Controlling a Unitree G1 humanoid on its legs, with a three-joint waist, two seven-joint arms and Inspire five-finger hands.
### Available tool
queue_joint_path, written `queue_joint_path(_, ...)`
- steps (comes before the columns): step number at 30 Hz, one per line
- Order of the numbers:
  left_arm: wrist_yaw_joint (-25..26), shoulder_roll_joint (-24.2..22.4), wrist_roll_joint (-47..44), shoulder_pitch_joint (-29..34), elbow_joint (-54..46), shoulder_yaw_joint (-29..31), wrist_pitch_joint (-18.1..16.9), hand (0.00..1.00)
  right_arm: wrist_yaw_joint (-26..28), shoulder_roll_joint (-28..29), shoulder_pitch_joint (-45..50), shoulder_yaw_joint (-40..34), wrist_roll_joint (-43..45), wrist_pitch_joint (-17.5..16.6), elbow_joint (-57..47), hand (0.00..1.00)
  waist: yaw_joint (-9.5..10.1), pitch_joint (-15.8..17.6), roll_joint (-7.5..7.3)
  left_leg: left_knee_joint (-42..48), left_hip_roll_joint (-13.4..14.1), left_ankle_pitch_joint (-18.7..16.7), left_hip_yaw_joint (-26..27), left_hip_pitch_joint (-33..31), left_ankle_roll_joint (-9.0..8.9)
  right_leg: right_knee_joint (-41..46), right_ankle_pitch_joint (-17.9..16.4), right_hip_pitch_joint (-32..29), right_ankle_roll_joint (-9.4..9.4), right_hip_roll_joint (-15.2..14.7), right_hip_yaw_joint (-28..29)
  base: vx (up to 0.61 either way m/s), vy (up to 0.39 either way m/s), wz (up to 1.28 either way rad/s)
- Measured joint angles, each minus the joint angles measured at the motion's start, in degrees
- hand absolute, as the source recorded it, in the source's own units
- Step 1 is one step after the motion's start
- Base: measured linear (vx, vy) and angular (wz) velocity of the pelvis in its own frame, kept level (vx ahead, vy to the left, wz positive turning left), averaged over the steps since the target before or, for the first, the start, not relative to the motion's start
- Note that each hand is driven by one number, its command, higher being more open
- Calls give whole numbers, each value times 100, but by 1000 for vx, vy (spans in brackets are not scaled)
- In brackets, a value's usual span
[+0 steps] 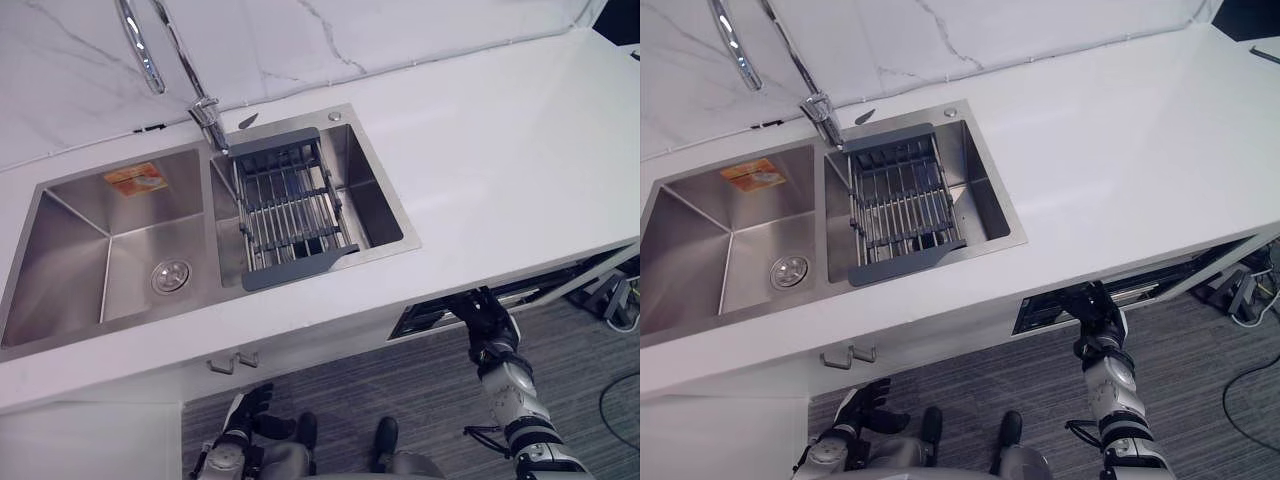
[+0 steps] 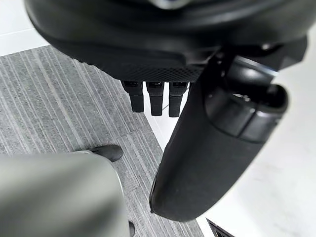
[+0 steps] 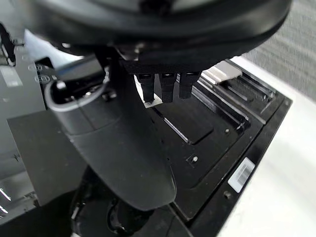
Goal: Walk over to the sink, pick up the cup, carry it to the dishwasher, place the cup inside the dishwasher, then close the dishwasher door
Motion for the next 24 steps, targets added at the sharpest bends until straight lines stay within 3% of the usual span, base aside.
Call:
queue_joint_path(8, 70, 122, -2, 64, 48, 0, 20, 90, -140, 0, -31, 54, -483, 129, 98, 90, -37, -63, -111, -23, -29, 23, -72, -1, 6, -30, 0, 26, 0, -15, -50, -4, 9, 4)
queue_joint_path(17, 192, 212, -2, 78, 211, -1, 143, 90, -138, 24, 580, 157, -1949, 211, -378, 90, -142, -228, -284, -88, -37, 37, -100, 40, 7, -94, 1, 64, -1, -8, -10, 7, 3, 0)
queue_joint_path(20, 203, 247, -2, 96, 222, 6, 169, 90, 9, 269, 1172, 201, -2429, 196, -846, 90, -167, -316, -383, -99, -38, 37, -106, 111, 7, -132, 0, 148, 1, -2, 2, 0, 0, 0)
queue_joint_path(24, 213, 229, -9, 58, 214, 16, 163, 90, 49, 807, 1733, 191, -2937, 187, -720, 90, -180, -428, -490, -159, -59, 37, -115, 172, 7, -144, -1, 186, 3, -27, -3, -9, 7, 0)
